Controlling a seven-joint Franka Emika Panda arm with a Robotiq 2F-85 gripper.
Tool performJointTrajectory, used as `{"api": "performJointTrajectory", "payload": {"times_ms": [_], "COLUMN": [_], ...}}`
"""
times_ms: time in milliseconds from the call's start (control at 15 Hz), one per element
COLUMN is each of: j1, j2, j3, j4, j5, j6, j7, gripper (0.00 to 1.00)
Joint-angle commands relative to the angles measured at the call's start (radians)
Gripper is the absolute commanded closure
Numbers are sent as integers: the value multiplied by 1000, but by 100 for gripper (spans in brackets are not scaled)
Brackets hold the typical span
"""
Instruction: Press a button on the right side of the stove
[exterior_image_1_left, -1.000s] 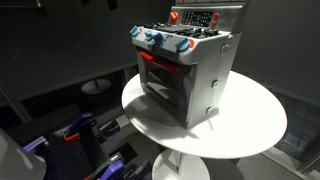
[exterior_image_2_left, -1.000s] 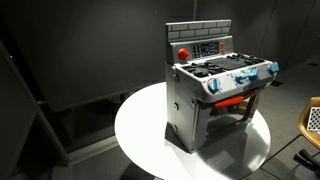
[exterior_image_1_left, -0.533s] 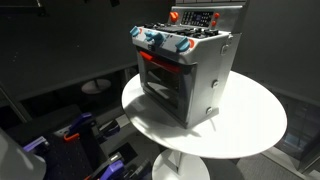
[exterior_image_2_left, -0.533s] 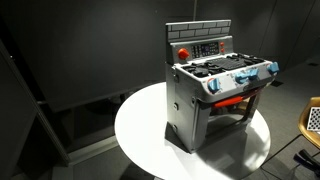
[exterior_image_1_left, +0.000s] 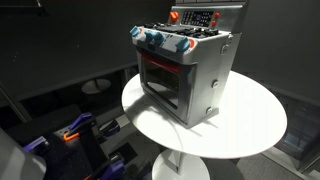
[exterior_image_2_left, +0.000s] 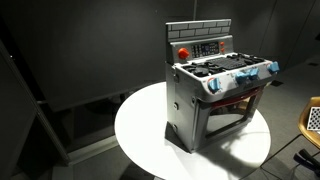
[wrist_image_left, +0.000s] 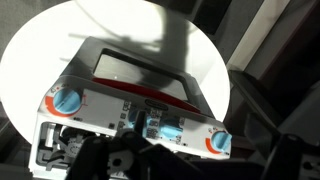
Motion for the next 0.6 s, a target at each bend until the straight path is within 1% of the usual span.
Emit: {"api": "performJointTrajectory", "payload": {"times_ms": [0, 533], "j1": [-15, -66], "j2": [83, 214], "j3": [1, 8], "j4": [81, 181], "j5": [14, -2], "j6": [9, 107], "j7": [15, 56], "gripper": [0, 0]}}
